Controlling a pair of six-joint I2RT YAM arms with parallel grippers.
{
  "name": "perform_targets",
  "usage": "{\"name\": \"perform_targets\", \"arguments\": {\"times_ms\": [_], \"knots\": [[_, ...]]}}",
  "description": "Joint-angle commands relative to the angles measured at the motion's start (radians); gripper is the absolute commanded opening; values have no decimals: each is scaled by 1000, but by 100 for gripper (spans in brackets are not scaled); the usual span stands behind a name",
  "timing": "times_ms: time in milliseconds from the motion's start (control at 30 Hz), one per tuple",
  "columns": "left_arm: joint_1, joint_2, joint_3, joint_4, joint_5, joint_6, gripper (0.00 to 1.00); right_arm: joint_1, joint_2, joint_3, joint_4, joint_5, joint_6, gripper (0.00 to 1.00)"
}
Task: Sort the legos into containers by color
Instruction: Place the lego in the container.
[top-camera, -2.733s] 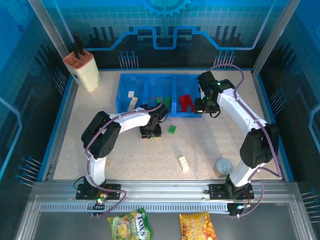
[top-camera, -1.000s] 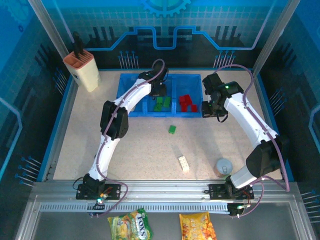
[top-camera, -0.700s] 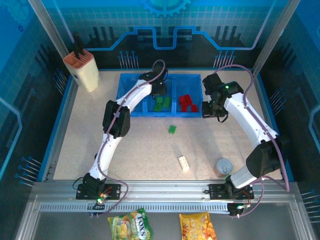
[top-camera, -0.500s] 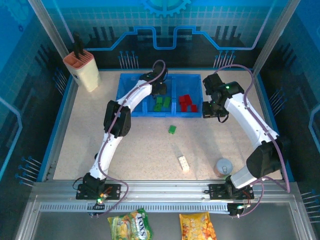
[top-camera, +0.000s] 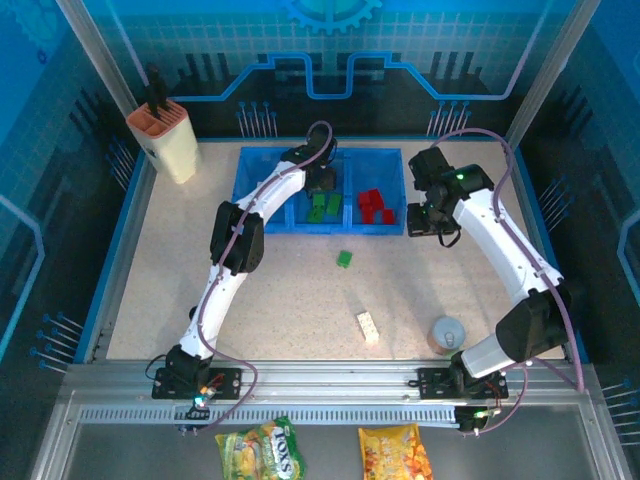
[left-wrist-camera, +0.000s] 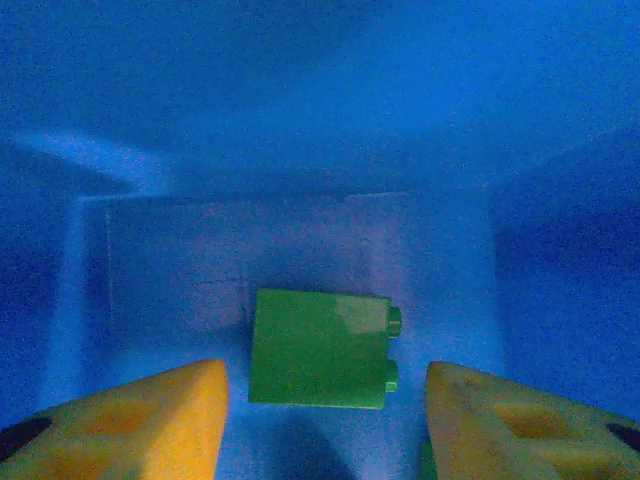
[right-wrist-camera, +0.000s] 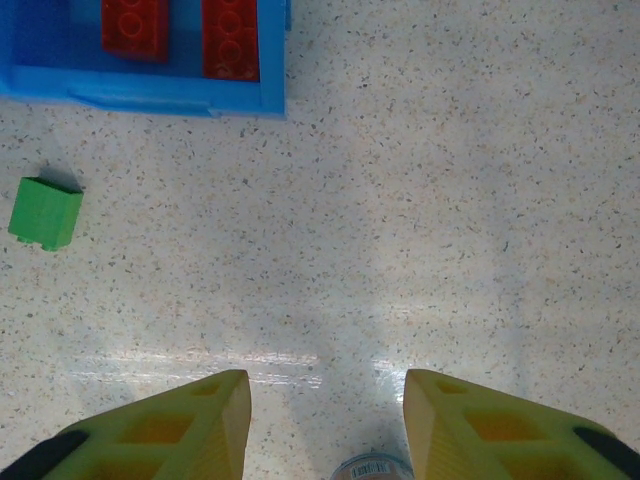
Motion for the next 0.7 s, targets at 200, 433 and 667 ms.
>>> {"name": "perform_targets", "arguments": {"times_ms": [200, 433, 667], "knots": [[-9, -106, 26, -95, 31, 16, 56, 28, -45, -20, -24, 5, 38, 45], [-27, -259, -95, -134, 42, 10, 56, 78, -63, -57, 6, -31, 78, 45], [-46, -422, -282, -150, 101, -14, 55, 136, -51, -80, 26, -23, 122, 45]]}}
